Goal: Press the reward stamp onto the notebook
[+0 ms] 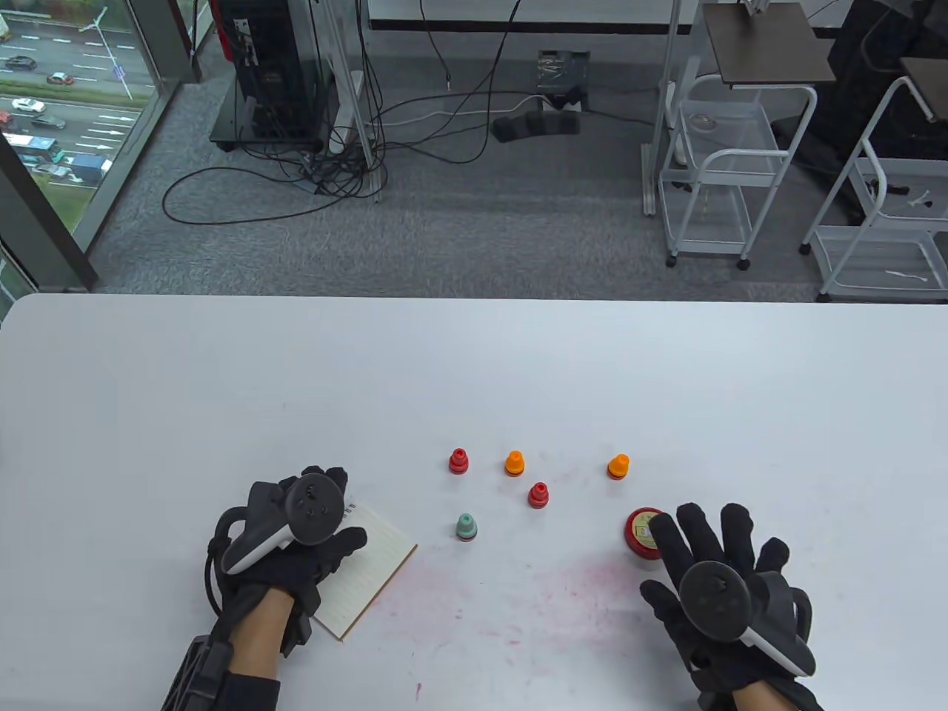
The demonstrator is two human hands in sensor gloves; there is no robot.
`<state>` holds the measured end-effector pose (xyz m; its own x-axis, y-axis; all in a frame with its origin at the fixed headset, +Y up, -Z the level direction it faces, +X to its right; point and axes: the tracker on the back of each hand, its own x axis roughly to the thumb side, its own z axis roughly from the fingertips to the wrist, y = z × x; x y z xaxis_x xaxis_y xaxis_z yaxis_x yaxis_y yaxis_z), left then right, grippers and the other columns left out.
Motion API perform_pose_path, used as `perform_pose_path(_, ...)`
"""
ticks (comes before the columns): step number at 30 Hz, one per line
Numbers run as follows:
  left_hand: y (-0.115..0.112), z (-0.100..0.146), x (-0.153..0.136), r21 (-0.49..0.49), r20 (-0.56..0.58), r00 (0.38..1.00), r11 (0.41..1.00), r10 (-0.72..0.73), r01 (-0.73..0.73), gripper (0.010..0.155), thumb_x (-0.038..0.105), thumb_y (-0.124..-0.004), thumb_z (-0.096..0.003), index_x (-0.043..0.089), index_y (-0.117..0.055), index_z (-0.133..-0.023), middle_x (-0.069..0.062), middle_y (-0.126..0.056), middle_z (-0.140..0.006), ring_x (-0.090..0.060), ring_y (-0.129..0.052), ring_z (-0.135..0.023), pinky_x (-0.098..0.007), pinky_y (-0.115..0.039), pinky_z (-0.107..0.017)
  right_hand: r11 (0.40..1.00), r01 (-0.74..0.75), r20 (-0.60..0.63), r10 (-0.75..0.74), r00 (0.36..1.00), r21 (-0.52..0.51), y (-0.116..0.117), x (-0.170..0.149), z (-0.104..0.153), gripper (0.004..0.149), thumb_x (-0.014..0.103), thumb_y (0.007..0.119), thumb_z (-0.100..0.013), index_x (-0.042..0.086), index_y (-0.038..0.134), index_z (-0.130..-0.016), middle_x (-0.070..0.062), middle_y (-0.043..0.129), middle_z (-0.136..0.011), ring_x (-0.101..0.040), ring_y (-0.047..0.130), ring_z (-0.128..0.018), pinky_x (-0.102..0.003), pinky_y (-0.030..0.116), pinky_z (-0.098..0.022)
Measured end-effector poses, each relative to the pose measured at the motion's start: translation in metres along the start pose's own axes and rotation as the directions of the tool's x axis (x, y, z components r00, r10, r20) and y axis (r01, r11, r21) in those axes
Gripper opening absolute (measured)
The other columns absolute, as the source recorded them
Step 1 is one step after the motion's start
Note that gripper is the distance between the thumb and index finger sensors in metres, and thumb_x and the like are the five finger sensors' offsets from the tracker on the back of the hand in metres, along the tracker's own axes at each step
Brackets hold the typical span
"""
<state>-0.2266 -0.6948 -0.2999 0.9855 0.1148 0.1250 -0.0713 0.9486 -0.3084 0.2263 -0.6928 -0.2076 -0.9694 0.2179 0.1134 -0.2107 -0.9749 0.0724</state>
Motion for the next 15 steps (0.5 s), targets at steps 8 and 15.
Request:
perform_pose_path(8, -0.031, -0.021, -0.004, -0.204, -0.121, 0.983, 0.973, -0.137, 0.110, 0.092, 0.053, -0.077, -0.0479, 0.002, -0.045, -0.117, -0.029, -0.055, -0.116, -0.054, -0.064, -0.100, -0.070, -0.054, -0.073, 1.000, 0.008, -0.035, -0.008, 0.999, -0.019, -0.002, -0.004, -0.001, 0.069, 0.041, 0.071, -0.049, 0.025, 0.041, -0.109, -0.014, 0.034, -0.120, -0.059, 0.013, -0.101, -0.088, 0.018, -0.059)
perform_pose_path(15, -0.035, -0.030, 0.006, -0.251, -0.185, 0.971, 0.962, -0.153, 0.104, 0.084, 0.043, -0.079, -0.0453, -0.001, -0.055, -0.112, -0.028, -0.067, -0.105, -0.047, -0.075, -0.089, -0.066, -0.064, -0.069, 1.000, 0.000, -0.047, 0.000, 0.999, -0.006, 0.001, -0.004, -0.002, 0.064, 0.033, 0.072, -0.050, 0.024, 0.046, -0.108, -0.014, 0.037, -0.119, -0.059, 0.017, -0.101, -0.087, 0.022, -0.060)
